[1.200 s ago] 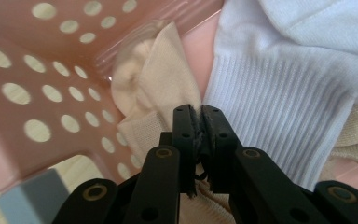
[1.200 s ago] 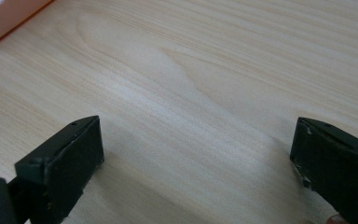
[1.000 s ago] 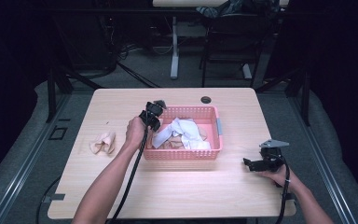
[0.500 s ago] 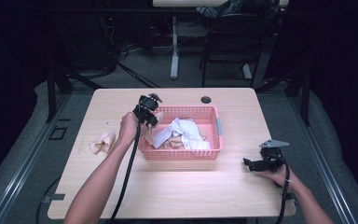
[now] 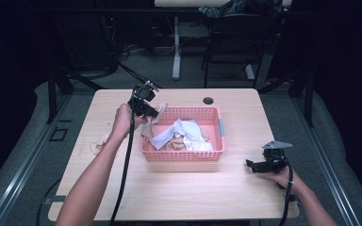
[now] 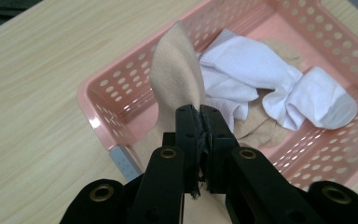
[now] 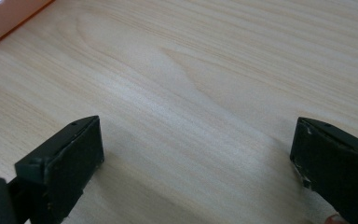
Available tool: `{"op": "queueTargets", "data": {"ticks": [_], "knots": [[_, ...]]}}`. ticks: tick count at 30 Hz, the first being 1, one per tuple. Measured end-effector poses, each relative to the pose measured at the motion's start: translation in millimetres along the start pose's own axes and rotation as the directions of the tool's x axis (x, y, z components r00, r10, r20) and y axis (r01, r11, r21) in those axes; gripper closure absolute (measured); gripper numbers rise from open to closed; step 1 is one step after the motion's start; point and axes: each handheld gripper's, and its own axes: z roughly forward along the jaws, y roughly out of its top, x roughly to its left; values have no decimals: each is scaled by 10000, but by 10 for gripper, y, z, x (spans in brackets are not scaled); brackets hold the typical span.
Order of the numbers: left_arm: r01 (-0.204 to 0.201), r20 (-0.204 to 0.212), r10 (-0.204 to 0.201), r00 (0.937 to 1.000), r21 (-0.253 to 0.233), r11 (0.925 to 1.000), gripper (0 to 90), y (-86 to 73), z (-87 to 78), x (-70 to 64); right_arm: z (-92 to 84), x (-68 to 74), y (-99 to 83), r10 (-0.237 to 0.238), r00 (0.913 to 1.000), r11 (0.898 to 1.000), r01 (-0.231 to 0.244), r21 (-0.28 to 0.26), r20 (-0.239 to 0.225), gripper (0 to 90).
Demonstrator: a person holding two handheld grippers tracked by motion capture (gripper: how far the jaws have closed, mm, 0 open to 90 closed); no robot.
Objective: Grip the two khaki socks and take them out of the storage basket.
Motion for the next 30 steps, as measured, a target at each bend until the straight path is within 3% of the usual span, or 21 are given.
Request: {"op": "queueTargets", "data": {"ticks": [10,16,30], "knots": [[9,-102,-14,9999,-569,9984,866,46,-266,69,0,0,0,3,10000,10000,-3,-2,-4,17],[242,-125,-256,9996,-1018,9945,866,11,-457,172,0,1,-1,4,10000,10000,-4,-4,0,17],[897,-516,-993,9937,-1644,9823,866,-252,-824,489,-2,0,0,-18,10000,10000,18,29,-11,17]]}}
